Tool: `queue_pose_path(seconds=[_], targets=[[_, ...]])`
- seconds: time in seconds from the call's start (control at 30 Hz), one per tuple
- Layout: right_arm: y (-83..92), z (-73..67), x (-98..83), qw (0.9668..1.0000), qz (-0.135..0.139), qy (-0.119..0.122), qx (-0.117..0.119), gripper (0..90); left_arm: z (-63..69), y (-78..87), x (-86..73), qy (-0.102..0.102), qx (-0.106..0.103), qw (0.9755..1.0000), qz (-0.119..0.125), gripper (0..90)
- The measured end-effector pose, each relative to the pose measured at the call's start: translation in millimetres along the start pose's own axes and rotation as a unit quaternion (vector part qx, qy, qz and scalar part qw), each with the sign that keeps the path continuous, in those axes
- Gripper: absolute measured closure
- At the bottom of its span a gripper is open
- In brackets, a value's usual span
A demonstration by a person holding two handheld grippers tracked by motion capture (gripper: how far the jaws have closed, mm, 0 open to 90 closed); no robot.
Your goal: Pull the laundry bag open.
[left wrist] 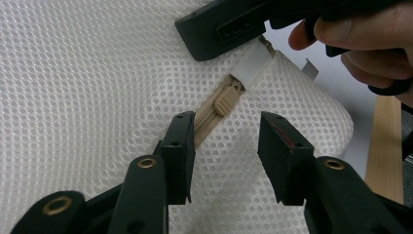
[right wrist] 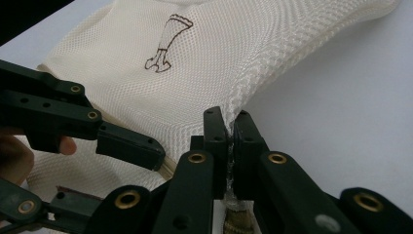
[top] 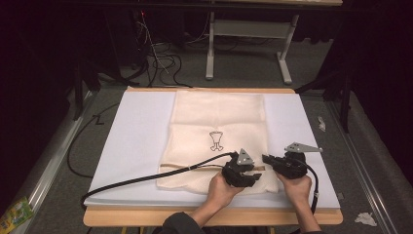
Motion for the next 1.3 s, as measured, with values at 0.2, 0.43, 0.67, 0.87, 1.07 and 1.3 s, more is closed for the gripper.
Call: queue_pose_path(seconds=[0.2, 0.43, 0.67, 0.87, 1.07, 1.3], targets=[[-1.1, -2.4, 0.7, 1.0, 0.001, 0.001, 0.004, 88.2, 0.2, -4.7, 0.2, 0.0, -0.002, 1.0, -0.001, 56.9], [-1.9, -2.7, -0.5, 1.0, 0.001, 0.001, 0.006, 88.2, 4.8, -10.8, 3.3, -0.006, -0.007, 0.9999, 0.004, 60.5], [-3.9, 0.4, -3.9, 1.0, 0.002, -0.003, 0.008, 88.2, 7.8, -10.0, 2.0, -0.012, -0.021, 0.9997, 0.007, 65.8], [-4.2, -0.5, -3.4, 0.9999, 0.005, -0.002, 0.011, 88.2, 6.1, -10.7, 2.6, -0.008, -0.02, 0.9998, 0.006, 70.7], [-4.6, -0.8, -3.5, 0.9999, 0.004, -0.003, 0.012, 88.2, 4.7, -13.0, 2.4, -0.005, -0.016, 0.9998, 0.007, 75.7], [-5.2, -1.4, -3.7, 0.9999, 0.002, -0.001, 0.011, 88.2, 3.0, -13.3, 2.5, -0.003, -0.015, 0.9999, 0.003, 85.5]])
Point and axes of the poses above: each handheld gripper's, and its own axes: y roughly backward along the jaws, x roughly out of its top, z roughly to its right, the point moved 3 cm from there along -y, roughly forward along the jaws, and after that the axes turned 6 degrees about -y, right-handed, at the moved point
